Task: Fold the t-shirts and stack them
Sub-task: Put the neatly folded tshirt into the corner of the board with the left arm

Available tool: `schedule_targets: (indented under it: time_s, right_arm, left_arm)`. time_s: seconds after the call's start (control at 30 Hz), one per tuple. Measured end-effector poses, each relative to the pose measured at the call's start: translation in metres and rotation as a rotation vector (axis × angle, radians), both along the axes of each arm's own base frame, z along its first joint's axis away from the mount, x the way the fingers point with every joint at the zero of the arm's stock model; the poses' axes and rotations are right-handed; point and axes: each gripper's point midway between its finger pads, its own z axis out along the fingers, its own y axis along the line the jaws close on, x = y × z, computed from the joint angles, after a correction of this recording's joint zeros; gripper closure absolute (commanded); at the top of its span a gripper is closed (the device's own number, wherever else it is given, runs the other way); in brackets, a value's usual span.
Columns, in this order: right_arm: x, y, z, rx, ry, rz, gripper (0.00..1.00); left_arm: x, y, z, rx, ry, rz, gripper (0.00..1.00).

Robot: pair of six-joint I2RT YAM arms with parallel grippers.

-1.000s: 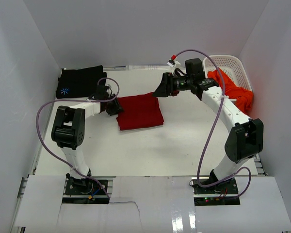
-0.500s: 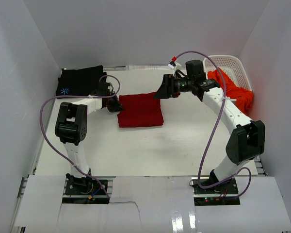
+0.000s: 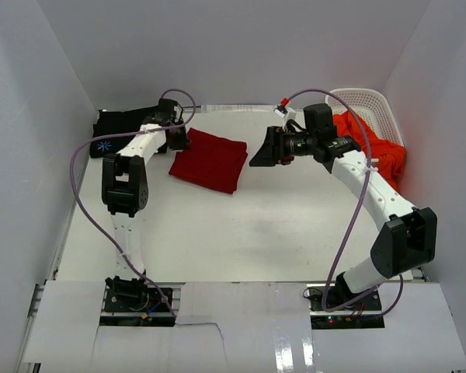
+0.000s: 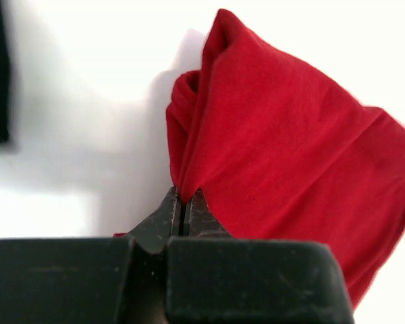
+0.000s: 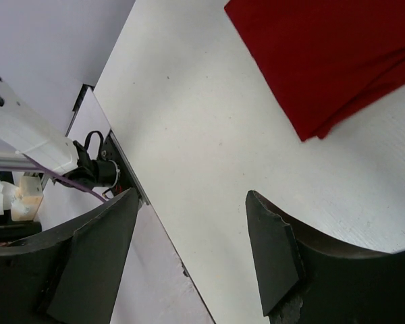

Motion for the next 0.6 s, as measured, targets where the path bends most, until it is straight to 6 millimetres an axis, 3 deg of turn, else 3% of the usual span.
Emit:
schedule_targets:
  time_s: [0.13, 0.2, 0.4, 0.6]
  right_arm:
    - [-0.009, -0.004, 0.005, 0.004, -0.009, -0.007, 0.29]
    - [-0.011, -0.006, 0.007, 0.005, -0.015, -0.011, 0.29]
    - [-0.014, -0.008, 0.004, -0.005, -0.007, -0.019, 0.29]
    - [-0.015, -0.009, 0.001, -0.012, 0.005, -0.021, 0.29]
  left_arm:
    - [0.037, 0.011, 0.033, 0.032, -0.081, -0.002, 1.0]
    - [0.045, 0.013, 0.045, 0.032, -0.102, -0.002, 1.0]
    - [0.051, 0.02, 0.074, 0.014, -0.125, 0.004, 1.0]
    - [0.053, 0.038, 0.082, -0.008, -0.119, 0.024, 1.0]
